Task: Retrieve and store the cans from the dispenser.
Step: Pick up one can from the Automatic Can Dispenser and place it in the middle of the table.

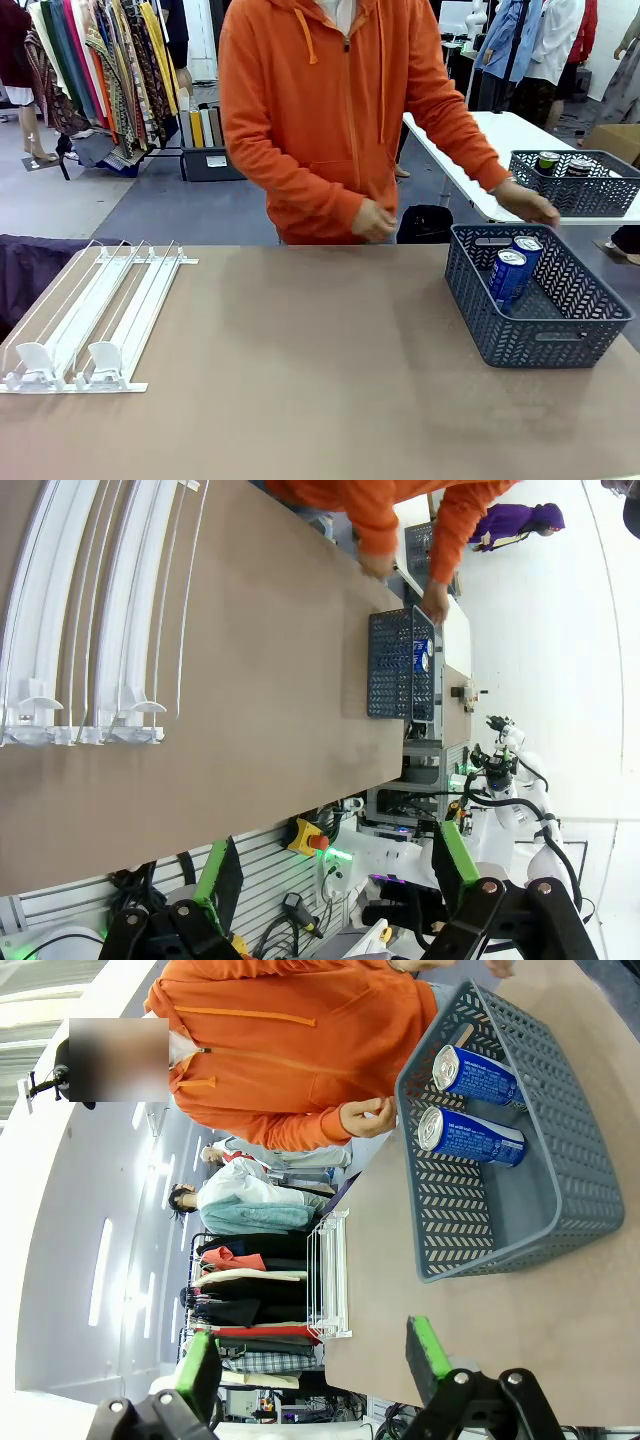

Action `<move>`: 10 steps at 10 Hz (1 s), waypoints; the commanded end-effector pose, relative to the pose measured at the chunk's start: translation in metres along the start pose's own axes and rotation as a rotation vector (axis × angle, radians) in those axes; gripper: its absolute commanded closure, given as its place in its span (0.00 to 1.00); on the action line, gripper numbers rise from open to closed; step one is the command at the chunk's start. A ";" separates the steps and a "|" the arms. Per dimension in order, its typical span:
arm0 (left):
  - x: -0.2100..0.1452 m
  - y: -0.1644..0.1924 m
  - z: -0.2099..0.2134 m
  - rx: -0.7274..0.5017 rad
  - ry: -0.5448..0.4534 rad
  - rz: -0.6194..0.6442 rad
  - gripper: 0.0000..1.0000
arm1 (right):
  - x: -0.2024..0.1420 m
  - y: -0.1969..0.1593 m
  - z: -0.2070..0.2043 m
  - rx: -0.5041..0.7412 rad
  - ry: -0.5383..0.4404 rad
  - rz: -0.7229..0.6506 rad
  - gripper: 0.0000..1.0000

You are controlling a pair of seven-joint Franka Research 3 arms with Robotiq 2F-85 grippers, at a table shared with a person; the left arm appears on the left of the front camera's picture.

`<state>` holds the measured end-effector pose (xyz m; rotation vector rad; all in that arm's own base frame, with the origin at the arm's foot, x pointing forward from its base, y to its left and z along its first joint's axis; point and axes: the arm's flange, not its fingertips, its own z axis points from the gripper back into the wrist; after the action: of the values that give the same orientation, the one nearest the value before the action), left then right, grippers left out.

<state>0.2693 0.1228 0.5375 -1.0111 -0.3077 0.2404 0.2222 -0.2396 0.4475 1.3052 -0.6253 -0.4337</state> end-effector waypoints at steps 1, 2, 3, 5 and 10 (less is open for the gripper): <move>0.001 0.000 0.000 -0.022 -0.003 -0.020 0.00 | 0.000 0.002 0.002 0.008 0.002 0.010 0.00; 0.001 0.000 0.000 -0.022 -0.003 -0.020 0.00 | 0.000 0.002 0.002 0.008 0.002 0.010 0.00; 0.001 0.000 0.000 -0.022 -0.003 -0.020 0.00 | 0.000 0.002 0.002 0.008 0.002 0.010 0.00; 0.001 0.000 0.000 -0.022 -0.003 -0.020 0.00 | 0.000 0.002 0.002 0.008 0.002 0.010 0.00; 0.001 0.000 0.000 -0.022 -0.003 -0.020 0.00 | 0.000 0.002 0.002 0.008 0.002 0.010 0.00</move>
<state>0.2693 0.1228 0.5375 -1.0111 -0.3078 0.2397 0.2222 -0.2396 0.4475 1.3052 -0.6253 -0.4337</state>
